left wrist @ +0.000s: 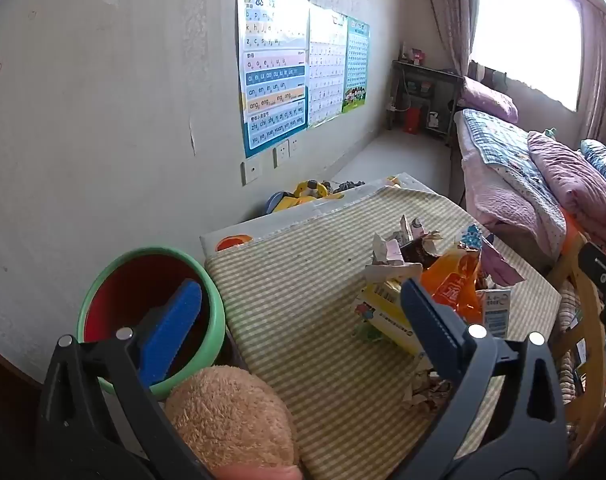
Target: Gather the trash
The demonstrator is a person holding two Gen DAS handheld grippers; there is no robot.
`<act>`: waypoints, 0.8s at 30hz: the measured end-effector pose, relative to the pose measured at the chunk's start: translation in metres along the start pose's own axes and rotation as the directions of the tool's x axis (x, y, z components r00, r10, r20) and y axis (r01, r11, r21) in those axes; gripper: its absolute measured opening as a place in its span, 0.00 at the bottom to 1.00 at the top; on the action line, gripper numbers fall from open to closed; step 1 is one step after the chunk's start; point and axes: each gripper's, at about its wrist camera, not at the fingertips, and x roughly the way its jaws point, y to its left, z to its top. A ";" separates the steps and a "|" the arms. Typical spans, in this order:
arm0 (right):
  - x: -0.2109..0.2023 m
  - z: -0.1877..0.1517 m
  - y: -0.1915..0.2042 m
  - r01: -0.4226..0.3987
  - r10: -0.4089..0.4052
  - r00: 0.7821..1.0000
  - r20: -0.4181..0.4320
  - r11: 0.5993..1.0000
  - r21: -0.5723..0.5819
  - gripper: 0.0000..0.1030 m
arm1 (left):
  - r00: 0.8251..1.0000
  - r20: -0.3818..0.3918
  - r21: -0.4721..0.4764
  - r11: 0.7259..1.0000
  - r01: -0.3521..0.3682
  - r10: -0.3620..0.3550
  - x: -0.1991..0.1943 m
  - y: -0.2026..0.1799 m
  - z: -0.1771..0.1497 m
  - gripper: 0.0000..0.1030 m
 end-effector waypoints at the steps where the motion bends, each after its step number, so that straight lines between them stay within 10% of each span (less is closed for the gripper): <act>1: 0.000 0.000 0.000 -0.002 0.002 1.000 -0.002 1.000 0.003 0.93 | 1.000 -0.003 -0.004 1.000 0.002 -0.002 0.000 0.000 0.000 0.95; 24: -0.001 -0.001 -0.003 0.008 -0.008 1.000 -0.004 1.000 0.000 0.93 | 1.000 0.007 0.041 0.999 -0.017 0.017 0.001 -0.001 0.003 0.95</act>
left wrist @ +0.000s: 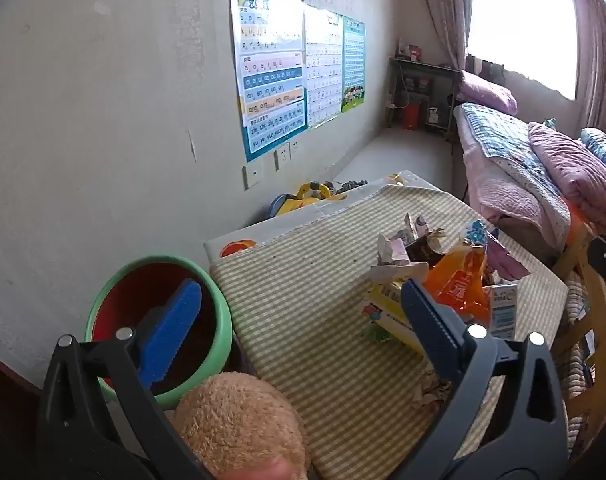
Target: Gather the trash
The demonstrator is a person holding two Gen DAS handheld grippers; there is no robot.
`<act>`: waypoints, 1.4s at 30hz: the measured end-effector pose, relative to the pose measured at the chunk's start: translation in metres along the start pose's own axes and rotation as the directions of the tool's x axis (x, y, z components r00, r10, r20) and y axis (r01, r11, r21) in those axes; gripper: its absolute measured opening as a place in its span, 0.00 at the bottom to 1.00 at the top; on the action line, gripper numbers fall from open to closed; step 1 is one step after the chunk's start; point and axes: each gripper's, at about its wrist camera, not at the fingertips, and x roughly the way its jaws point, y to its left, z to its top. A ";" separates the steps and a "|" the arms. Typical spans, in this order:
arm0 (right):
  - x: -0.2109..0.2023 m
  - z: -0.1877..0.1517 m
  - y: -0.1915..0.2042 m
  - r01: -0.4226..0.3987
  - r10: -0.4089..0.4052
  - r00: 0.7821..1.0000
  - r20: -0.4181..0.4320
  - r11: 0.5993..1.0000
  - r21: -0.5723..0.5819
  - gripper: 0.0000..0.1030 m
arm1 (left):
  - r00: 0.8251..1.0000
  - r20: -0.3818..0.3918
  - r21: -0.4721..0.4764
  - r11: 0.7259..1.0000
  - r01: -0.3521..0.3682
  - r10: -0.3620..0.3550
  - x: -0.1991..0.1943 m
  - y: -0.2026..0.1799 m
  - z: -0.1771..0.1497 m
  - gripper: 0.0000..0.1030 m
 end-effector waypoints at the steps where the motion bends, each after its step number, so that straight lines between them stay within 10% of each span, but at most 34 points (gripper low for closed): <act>1: -0.001 0.000 -0.002 0.001 -0.001 1.000 0.000 1.000 0.003 0.93 | 1.000 -0.009 -0.005 1.000 0.005 -0.005 0.000 0.001 0.001 0.95; 42: 0.004 -0.006 0.005 0.004 -0.004 1.000 -0.015 1.000 -0.001 0.93 | 0.999 -0.027 -0.006 1.000 0.016 -0.017 -0.005 0.003 0.004 0.95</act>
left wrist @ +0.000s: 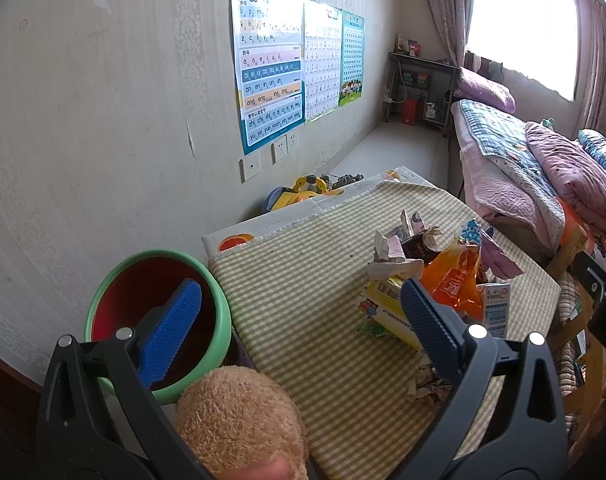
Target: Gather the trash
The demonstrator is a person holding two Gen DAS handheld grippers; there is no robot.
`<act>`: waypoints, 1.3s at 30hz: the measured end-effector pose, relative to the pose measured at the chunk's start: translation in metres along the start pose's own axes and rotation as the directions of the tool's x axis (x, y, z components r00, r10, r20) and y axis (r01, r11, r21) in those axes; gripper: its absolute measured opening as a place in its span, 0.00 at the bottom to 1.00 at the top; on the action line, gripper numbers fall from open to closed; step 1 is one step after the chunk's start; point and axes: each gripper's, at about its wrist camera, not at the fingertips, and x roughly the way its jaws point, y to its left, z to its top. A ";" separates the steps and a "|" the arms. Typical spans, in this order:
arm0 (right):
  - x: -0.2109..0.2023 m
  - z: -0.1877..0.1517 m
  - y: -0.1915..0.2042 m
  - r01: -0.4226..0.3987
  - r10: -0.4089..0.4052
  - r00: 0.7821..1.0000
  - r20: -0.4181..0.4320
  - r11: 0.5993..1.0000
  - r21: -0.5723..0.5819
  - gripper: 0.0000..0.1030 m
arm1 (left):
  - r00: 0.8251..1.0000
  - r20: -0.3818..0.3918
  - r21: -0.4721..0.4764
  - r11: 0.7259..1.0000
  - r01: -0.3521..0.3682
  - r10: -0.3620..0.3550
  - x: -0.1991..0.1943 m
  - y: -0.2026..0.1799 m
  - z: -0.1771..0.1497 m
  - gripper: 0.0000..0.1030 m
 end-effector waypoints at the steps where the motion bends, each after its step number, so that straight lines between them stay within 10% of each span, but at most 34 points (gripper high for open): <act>1: 0.000 0.000 0.000 0.000 0.000 1.000 0.000 1.000 0.000 0.93 | 1.000 0.000 0.001 1.000 0.000 0.000 0.000 0.000 0.000 0.95; 22: 0.010 -0.003 -0.013 0.028 -0.028 0.999 -0.019 1.000 -0.010 0.93 | 0.997 -0.061 0.077 0.995 0.058 -0.053 0.017 -0.013 -0.007 0.95; 29: 0.025 -0.015 -0.039 0.028 -0.026 0.997 -0.072 0.999 0.034 0.93 | 0.941 -0.243 0.003 0.970 0.242 -0.234 0.072 -0.046 -0.018 0.95; 39: 0.048 -0.033 -0.063 -0.054 0.069 0.984 -0.162 0.994 0.096 0.93 | 0.849 -0.424 -0.155 0.948 0.277 -0.317 0.158 -0.085 -0.023 0.83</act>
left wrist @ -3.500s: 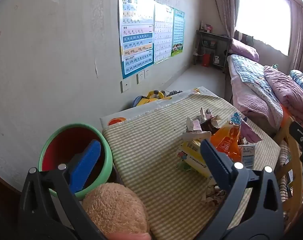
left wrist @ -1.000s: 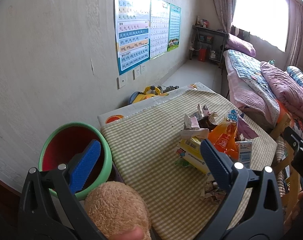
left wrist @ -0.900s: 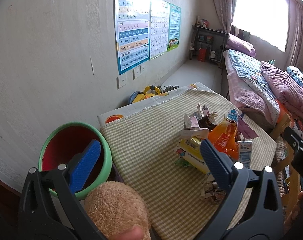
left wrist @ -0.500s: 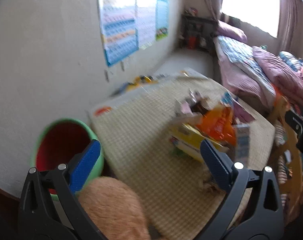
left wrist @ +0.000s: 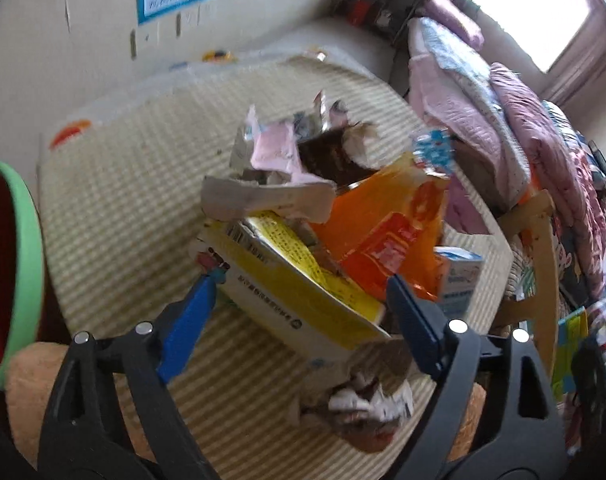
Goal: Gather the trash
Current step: 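Grasp the yellow juice box with the left tool while the right tool grasps the white milk carton, then carry the yellow juice box with the left tool over the red bin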
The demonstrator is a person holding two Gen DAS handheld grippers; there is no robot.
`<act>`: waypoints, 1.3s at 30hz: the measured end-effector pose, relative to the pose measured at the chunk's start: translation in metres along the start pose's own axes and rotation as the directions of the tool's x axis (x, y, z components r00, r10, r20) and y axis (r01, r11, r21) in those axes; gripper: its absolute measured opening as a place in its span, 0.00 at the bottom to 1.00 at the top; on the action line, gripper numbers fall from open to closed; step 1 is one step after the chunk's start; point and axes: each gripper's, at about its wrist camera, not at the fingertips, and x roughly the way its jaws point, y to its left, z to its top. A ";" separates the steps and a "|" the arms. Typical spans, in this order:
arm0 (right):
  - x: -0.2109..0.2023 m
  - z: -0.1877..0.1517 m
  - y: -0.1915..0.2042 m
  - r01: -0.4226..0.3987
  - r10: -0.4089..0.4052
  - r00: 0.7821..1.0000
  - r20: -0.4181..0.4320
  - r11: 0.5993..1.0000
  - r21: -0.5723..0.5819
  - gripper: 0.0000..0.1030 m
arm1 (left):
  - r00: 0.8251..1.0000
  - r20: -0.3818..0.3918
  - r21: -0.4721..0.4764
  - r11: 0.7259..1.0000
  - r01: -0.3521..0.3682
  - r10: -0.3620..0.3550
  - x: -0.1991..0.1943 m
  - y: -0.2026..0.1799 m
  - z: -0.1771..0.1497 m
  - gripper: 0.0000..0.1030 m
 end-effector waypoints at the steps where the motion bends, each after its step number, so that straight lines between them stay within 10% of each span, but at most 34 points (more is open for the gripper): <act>1: 0.003 -0.001 -0.003 -0.014 0.014 1.000 -0.011 1.000 0.009 0.93 | 1.000 -0.014 -0.015 1.000 -0.002 0.002 0.005 0.003 0.002 0.83; 6: 0.018 -0.007 -0.008 -0.069 0.073 0.995 -0.074 0.997 0.046 0.93 | 0.997 -0.077 -0.068 0.998 -0.002 -0.004 0.023 0.013 -0.002 0.83; 10: 0.032 -0.014 -0.002 -0.122 0.128 0.983 -0.134 0.991 0.047 0.93 | 0.996 -0.089 -0.086 0.996 0.018 -0.026 0.028 0.017 -0.003 0.53; 15: 0.047 -0.020 0.006 -0.182 0.190 0.961 -0.202 0.982 0.060 0.89 | 0.998 -0.052 -0.046 0.999 0.020 -0.022 0.008 0.020 -0.009 0.44; 26: 0.092 -0.028 0.052 -0.083 0.046 0.969 -0.243 0.986 -0.147 0.68 | 0.992 0.113 0.100 0.992 -0.076 0.065 -0.056 0.032 -0.021 0.44; 28: 0.101 -0.029 0.049 -0.090 0.052 0.959 -0.278 0.988 -0.126 0.49 | 0.991 0.123 0.096 0.994 -0.061 0.049 -0.061 0.036 -0.020 0.44; 35: 0.065 -0.019 0.042 -0.117 0.096 0.973 -0.209 0.989 -0.088 0.48 | 0.982 -0.011 -0.016 0.982 0.188 -0.188 -0.052 0.053 -0.019 0.44; 39: 0.041 -0.008 0.045 -0.141 0.128 0.976 -0.177 0.988 -0.063 0.48 | 0.985 0.036 0.029 0.985 0.170 -0.171 -0.063 0.052 -0.019 0.44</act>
